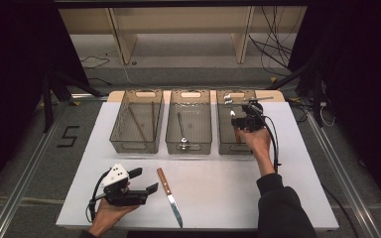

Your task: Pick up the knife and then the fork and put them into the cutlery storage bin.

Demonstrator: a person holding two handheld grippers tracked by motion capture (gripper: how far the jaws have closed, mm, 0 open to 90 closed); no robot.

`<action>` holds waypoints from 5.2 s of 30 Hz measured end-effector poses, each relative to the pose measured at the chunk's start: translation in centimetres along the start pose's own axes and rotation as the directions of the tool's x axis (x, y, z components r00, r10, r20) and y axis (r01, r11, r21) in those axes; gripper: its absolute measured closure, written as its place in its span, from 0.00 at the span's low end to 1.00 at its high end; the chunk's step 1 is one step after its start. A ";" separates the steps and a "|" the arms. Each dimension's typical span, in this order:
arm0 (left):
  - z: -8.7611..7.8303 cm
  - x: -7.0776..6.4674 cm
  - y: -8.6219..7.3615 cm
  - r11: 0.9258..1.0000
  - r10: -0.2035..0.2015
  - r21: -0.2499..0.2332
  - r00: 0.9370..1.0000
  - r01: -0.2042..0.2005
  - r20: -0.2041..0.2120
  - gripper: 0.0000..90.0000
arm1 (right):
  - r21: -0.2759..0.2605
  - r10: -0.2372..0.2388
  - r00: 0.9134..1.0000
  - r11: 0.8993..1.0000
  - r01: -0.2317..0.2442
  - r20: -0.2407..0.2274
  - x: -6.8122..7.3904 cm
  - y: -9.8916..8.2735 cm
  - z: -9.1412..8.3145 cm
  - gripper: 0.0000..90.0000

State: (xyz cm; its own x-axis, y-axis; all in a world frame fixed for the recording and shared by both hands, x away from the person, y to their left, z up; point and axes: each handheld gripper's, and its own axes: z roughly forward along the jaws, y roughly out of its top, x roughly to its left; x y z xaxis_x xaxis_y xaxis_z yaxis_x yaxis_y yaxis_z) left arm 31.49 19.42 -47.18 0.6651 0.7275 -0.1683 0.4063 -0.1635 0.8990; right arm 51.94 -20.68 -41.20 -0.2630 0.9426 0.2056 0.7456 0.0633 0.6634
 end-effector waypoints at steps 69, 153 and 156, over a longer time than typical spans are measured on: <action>-0.9 0.9 0.1 0.997 -0.051 -0.062 0.996 0.046 -0.071 0.18 | -0.025 -0.466 0.833 0.876 0.481 -0.300 17.7 -15.1 -1.6 0.34; -0.8 1.0 0.0 0.996 -0.058 -0.070 0.996 0.052 -0.075 0.18 | -0.113 -0.439 0.856 0.898 0.425 -0.274 12.8 -9.7 -6.7 0.86; -0.9 0.9 0.0 0.997 -0.054 -0.067 0.996 0.049 -0.075 0.18 | -0.129 -0.420 0.874 0.907 0.400 -0.244 11.5 -8.5 -7.4 0.86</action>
State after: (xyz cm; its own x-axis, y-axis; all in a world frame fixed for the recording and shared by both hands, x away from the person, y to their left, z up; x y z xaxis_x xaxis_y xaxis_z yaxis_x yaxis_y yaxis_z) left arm 31.60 20.67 -46.98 0.5935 0.7831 -0.1860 0.3956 -0.0825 0.9147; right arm 38.02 -12.77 -39.10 -0.6928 0.7170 0.0767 0.4923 0.3926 0.7769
